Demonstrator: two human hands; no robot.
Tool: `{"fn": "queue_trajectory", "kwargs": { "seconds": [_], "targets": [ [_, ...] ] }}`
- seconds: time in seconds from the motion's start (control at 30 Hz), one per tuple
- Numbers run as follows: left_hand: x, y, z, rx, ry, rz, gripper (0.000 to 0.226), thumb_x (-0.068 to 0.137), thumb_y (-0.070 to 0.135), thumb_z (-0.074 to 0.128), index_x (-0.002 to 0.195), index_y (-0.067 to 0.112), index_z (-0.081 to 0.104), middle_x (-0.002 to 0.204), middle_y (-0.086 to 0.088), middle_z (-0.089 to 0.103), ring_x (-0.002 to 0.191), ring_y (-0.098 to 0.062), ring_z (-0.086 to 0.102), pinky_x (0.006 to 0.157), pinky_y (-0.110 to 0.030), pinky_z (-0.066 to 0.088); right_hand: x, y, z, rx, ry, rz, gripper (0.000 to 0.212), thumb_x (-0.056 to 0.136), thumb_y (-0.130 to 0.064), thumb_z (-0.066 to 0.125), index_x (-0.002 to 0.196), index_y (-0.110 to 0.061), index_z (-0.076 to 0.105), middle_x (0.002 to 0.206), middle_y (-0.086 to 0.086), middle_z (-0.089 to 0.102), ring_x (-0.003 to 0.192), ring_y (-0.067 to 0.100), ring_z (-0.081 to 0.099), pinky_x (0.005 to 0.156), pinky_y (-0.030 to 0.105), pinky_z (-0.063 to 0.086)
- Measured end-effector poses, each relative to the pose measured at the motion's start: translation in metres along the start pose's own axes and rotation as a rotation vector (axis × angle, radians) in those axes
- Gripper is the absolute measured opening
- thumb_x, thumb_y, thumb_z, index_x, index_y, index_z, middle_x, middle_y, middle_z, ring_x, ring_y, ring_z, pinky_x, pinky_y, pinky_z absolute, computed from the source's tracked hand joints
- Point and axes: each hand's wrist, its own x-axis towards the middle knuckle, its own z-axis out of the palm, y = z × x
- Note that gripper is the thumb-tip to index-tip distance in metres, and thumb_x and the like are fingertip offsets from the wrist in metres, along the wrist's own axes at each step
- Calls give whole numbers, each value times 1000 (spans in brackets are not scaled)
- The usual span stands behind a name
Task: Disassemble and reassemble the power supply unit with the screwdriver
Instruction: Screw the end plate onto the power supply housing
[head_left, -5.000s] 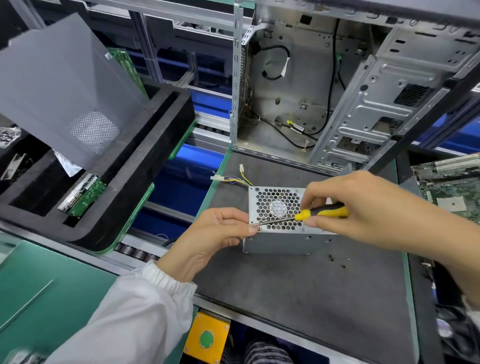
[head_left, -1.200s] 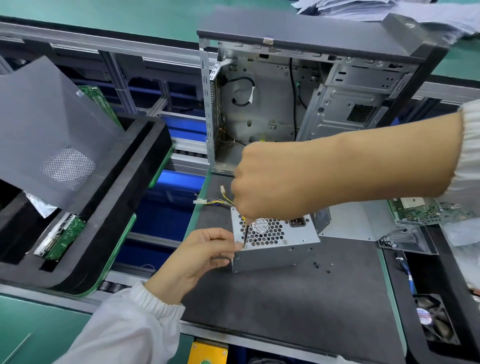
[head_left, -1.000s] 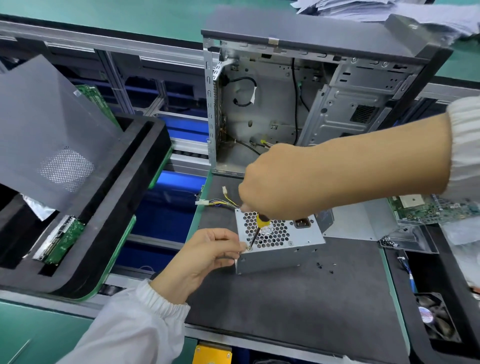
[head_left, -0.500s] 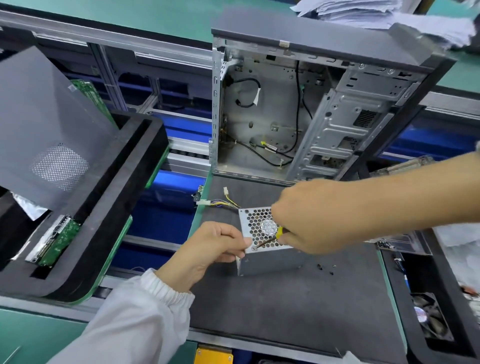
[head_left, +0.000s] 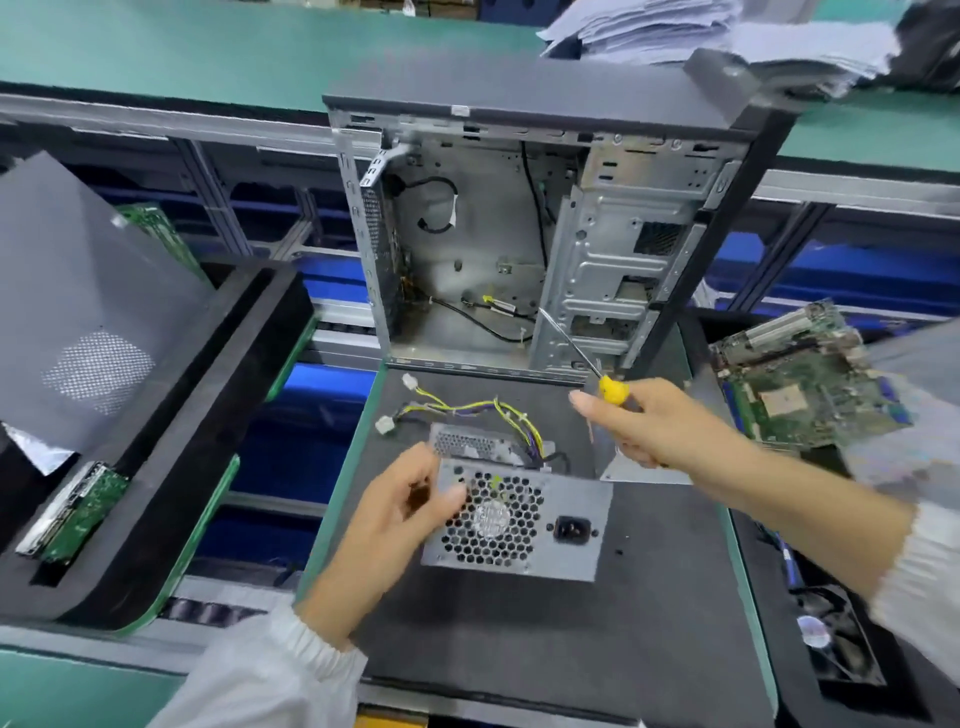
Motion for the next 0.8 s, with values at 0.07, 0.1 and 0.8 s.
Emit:
{"fn": "queue_trajectory", "kwargs": {
  "seconds": [0.07,0.1,0.8],
  "targets": [
    [-11,-7,-1,148,7,97,30,94,16,59,72,28,42,74,13,38,68,-5,38,64,-17,31,0,24,13,24,113,-3,48,81,-57,59,58,-19,40,46,-1,40,40,10,34,41,12,29],
    [-15,-13,-3,228,12,126,30,93,16,60,73,30,42,75,15,40,68,-2,39,63,-15,32,1,36,20,44,141,-2,49,82,-55,59,58,-16,44,45,-1,46,38,8,39,40,11,30],
    [9,-38,-47,357,-113,82,21,87,34,65,80,14,66,82,4,63,79,-17,61,73,-27,48,64,71,87,-661,264,-557,18,72,-22,76,90,-21,72,80,-3,40,55,18,45,48,26,35]
  ]
}}
